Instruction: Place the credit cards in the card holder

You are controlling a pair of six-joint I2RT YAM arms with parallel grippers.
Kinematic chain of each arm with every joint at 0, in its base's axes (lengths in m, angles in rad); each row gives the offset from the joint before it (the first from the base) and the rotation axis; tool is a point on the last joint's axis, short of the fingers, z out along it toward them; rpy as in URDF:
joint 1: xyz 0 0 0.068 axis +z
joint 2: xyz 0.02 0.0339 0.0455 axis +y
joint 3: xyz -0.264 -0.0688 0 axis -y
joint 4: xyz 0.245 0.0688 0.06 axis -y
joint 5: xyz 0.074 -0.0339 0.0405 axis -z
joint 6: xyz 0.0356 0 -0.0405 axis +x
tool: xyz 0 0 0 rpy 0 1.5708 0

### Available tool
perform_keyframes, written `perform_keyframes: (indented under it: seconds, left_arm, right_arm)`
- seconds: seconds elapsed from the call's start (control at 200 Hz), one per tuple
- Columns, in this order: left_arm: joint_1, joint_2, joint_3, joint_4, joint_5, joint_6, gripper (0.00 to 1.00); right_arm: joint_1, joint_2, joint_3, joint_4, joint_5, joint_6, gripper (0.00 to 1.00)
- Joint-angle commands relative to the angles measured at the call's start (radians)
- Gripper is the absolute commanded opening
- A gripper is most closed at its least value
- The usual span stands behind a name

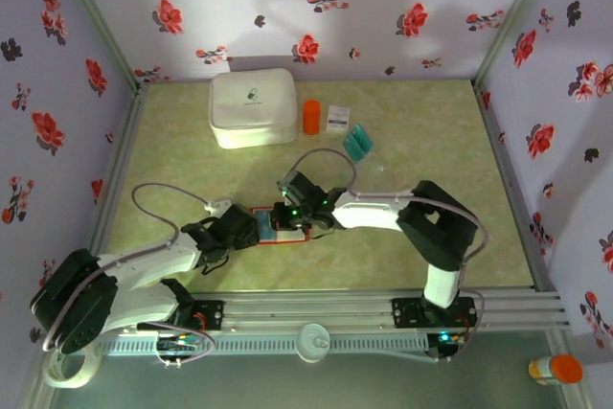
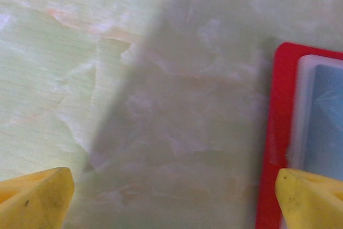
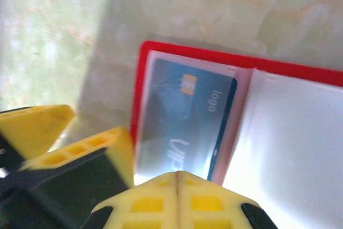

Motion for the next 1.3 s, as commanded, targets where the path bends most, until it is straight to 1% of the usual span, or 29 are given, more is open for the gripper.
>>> perform_keyframes:
  seconds: [0.0,0.08,0.255,0.32,0.42,0.54,0.655,0.815,1.085,1.13,1.2,1.295]
  left_arm:
    - [0.008,-0.045,0.040,-0.041,0.012,0.024,0.98]
    - [0.009,-0.073,0.061,-0.064,0.009,0.036,0.99]
    - [0.026,-0.134,0.114,-0.105,0.000,0.066,1.00]
    - [0.032,-0.152,0.132,-0.109,0.000,0.076,1.00]
    - [0.042,-0.167,0.154,-0.107,0.009,0.095,1.00]
    - [0.049,-0.160,0.172,-0.094,0.026,0.116,1.00]
    - [0.060,-0.139,0.164,-0.052,0.060,0.121,1.00]
    - [0.079,-0.093,0.136,0.051,0.138,0.121,1.00]
    - [0.105,0.005,0.124,0.142,0.204,0.127,1.00]
    - [0.110,0.018,0.120,0.156,0.215,0.128,1.00]
    - [0.114,0.036,0.113,0.181,0.230,0.132,1.00]
    - [0.117,0.057,0.109,0.208,0.246,0.137,1.00]
  right_arm:
    - [-0.020,-0.118,-0.027,-0.084,0.053,-0.050,0.07]
    - [-0.037,-0.181,-0.062,-0.122,0.090,-0.060,0.15]
    - [-0.088,-0.312,-0.164,-0.152,0.148,-0.057,0.41]
    - [-0.106,-0.344,-0.197,-0.155,0.154,-0.057,0.49]
    - [-0.120,-0.368,-0.222,-0.168,0.167,-0.067,0.57]
    - [-0.122,-0.361,-0.242,-0.160,0.163,-0.076,0.60]
    - [-0.122,-0.334,-0.256,-0.129,0.146,-0.078,0.60]
    - [-0.122,-0.293,-0.254,-0.098,0.131,-0.079,0.60]
    - [-0.122,-0.212,-0.221,-0.076,0.123,-0.089,0.54]
    - [-0.122,-0.201,-0.217,-0.074,0.122,-0.090,0.51]
    - [-0.123,-0.183,-0.214,-0.070,0.124,-0.091,0.43]
    - [-0.125,-0.172,-0.217,-0.064,0.121,-0.089,0.23]
